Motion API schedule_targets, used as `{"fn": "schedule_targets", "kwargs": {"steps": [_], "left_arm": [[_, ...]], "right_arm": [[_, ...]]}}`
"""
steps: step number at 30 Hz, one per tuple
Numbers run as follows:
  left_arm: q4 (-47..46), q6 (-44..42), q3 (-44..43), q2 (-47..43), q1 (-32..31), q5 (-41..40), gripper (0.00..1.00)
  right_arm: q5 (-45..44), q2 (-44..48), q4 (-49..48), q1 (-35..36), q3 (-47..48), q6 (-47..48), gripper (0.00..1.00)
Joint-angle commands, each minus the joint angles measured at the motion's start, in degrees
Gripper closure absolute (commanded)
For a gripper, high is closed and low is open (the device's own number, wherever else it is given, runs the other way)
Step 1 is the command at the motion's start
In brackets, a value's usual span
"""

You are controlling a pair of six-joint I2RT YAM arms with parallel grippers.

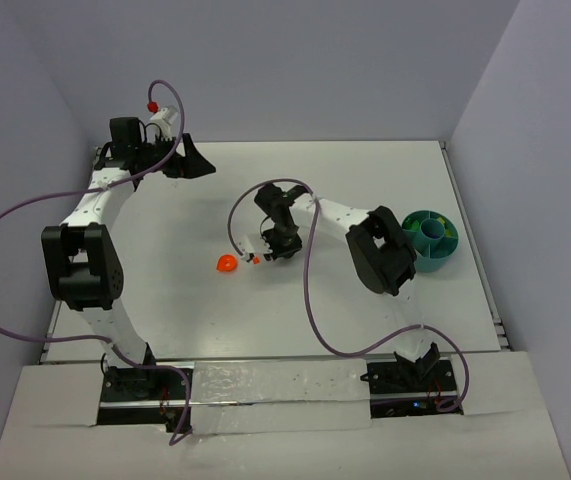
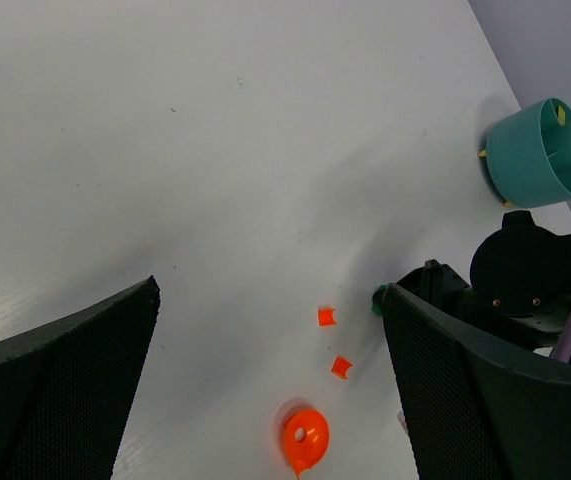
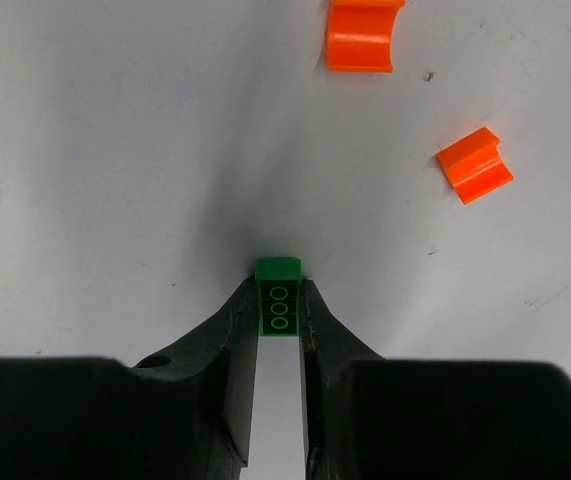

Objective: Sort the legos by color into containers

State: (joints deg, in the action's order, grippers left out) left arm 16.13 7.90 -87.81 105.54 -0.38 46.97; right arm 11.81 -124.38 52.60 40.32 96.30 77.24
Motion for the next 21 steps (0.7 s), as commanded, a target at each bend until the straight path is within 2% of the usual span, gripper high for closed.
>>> {"fn": "schedule_targets", "kwargs": {"steps": [1,5,9,14,21], "left_arm": [[-1.79,0.18,-2.63,-0.72,0.21,1.02,0.01],[-3.47,1.76,-4.21,0.82,0.21,1.05,0.01],[-5.62,3.21,-5.23,2.16,-0.01,0.73,0.01],[-6.64,4.4,-6.29,3.88,-1.65,0.22,0.01],[-7.96,4.95,-6.89,4.74,-4.32,-0.72,0.01]], "right_arm": [[1.01,2.03,1.6,-1.91,1.7,-5.25,0.97],[2.56,5.62,9.77,-7.96,8.27,-11.36,1.0],[2.58,9.7,16.15,-17.06,12.87,-16.1,1.0],[-2.92,16.68,18.24,-25.36,9.53,-16.5,1.0],[-7.83,19.35,20.46,-37.42,8.38,-18.26,1.0]]}}
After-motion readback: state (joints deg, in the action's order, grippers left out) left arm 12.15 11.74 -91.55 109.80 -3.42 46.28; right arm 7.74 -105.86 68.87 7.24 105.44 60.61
